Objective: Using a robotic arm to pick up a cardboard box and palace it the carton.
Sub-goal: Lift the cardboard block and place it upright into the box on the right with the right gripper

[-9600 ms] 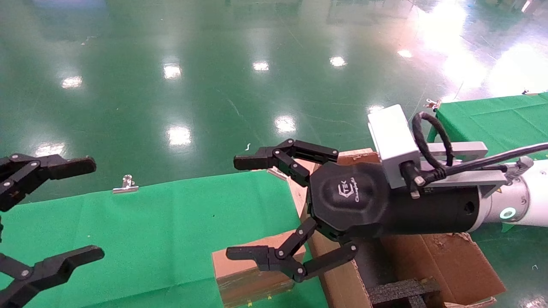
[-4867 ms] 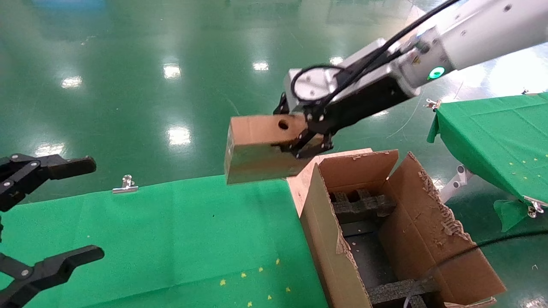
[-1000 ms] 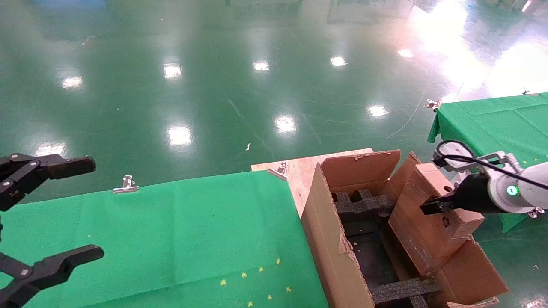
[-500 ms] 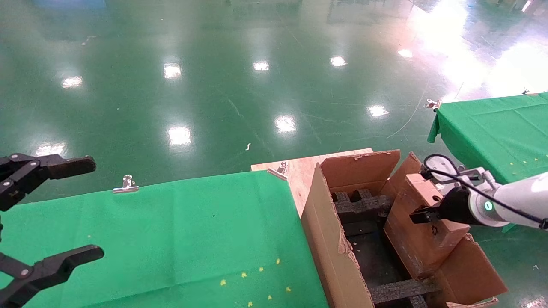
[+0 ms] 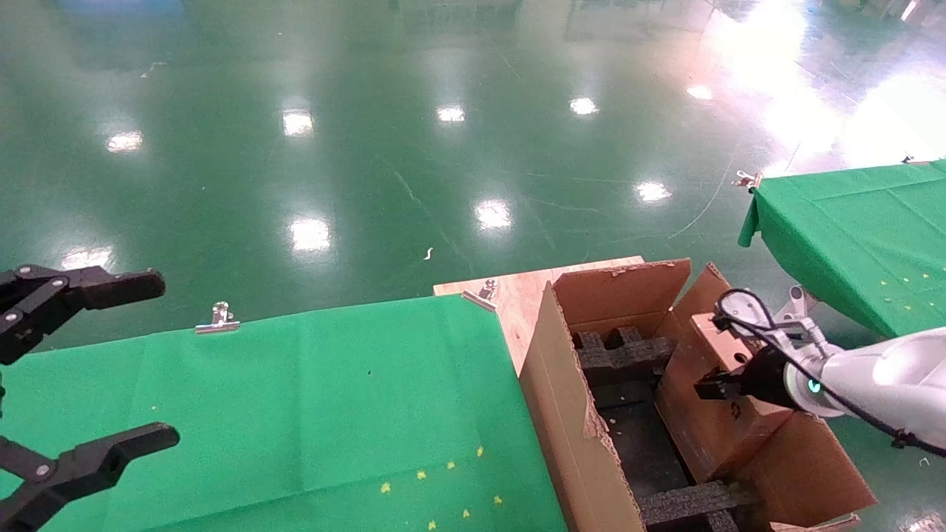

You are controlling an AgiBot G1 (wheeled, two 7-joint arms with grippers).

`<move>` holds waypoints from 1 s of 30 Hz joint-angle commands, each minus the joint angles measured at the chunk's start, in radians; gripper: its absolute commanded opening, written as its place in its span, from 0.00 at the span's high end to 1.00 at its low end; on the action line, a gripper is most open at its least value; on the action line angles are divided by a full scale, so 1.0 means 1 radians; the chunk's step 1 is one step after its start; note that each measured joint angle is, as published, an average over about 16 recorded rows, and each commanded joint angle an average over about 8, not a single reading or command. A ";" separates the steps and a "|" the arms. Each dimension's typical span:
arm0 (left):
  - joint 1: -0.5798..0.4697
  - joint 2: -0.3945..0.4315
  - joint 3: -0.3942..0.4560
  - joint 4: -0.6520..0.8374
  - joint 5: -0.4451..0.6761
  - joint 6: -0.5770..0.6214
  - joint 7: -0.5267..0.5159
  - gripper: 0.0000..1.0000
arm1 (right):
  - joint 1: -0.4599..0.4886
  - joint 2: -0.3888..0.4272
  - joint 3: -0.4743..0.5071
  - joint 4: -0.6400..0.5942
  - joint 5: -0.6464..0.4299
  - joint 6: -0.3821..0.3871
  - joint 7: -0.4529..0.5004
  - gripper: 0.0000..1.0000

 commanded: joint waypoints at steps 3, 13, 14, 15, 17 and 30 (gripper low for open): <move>0.000 0.000 0.000 0.000 0.000 0.000 0.000 0.00 | -0.026 -0.010 -0.004 -0.001 -0.022 0.018 0.037 1.00; 0.000 0.000 0.000 0.000 0.000 0.000 0.000 0.00 | -0.080 -0.031 -0.012 -0.008 -0.075 0.030 0.125 1.00; 0.000 0.000 0.000 0.000 0.000 0.000 0.000 0.00 | -0.084 -0.033 -0.013 -0.009 -0.081 0.030 0.132 1.00; 0.000 0.000 0.000 0.000 0.000 0.000 0.000 0.00 | -0.088 -0.036 -0.013 -0.010 -0.085 0.031 0.139 1.00; 0.000 0.000 0.000 0.000 0.000 0.000 0.000 0.00 | -0.097 -0.041 -0.015 -0.013 -0.093 0.032 0.151 1.00; 0.000 0.000 0.000 0.000 0.000 0.000 0.000 0.00 | -0.141 -0.075 -0.029 -0.064 -0.103 0.067 0.175 1.00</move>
